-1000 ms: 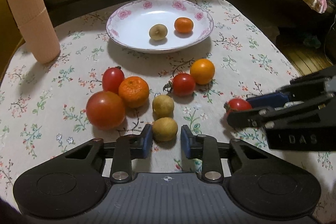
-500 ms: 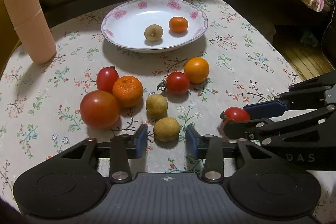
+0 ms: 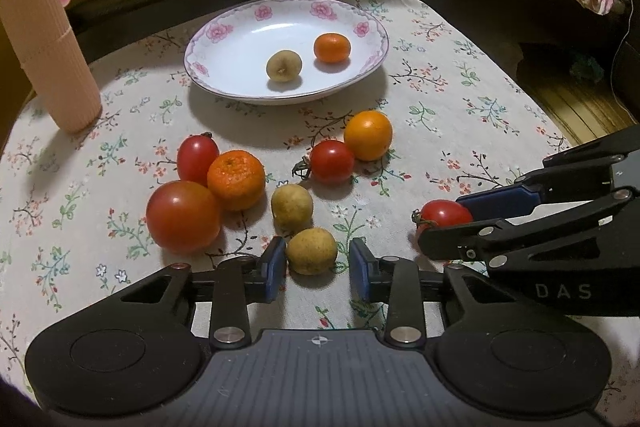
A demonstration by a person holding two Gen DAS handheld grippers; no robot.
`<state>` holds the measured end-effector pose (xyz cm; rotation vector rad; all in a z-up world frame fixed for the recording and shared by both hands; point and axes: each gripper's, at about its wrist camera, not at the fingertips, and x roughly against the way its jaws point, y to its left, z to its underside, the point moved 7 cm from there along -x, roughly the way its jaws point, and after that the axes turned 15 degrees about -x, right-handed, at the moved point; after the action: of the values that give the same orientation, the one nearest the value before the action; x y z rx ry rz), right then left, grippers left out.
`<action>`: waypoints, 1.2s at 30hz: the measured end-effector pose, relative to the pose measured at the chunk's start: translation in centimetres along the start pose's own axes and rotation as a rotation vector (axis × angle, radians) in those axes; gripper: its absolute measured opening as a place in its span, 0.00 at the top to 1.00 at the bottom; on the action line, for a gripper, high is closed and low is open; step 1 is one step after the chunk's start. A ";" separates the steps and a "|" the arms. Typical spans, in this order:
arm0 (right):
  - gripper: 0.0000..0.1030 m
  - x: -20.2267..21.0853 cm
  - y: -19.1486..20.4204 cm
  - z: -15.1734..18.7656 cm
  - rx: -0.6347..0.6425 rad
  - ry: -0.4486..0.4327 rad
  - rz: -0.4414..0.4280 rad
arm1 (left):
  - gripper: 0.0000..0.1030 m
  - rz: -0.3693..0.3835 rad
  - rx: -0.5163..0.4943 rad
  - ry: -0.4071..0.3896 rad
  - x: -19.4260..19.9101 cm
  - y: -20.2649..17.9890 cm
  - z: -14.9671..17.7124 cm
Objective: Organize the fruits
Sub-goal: 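Close the left tool on another tan fruit while the right tool holds the tomato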
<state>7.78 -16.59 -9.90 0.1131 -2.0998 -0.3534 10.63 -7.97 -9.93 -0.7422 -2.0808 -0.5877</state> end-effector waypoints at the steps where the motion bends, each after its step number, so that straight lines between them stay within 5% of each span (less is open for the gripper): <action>1: 0.66 0.0 0.0 0.0 0.000 -0.001 -0.001 | 0.58 -0.001 0.000 -0.002 0.0 0.0 0.0; 17: 0.67 0.1 0.3 0.2 0.033 0.000 0.026 | 0.68 0.009 0.006 0.021 1.0 -0.6 1.0; 29: 0.67 0.5 0.9 1.3 0.030 0.002 0.044 | 0.58 0.003 0.031 0.008 0.8 -0.5 0.9; 36: 0.67 0.5 0.5 1.0 0.016 0.003 0.036 | 0.60 0.007 0.023 0.013 0.6 -0.4 0.7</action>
<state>6.72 -16.02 -9.79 0.0848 -2.0997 -0.3148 9.70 -7.68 -9.89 -0.7306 -2.0684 -0.5624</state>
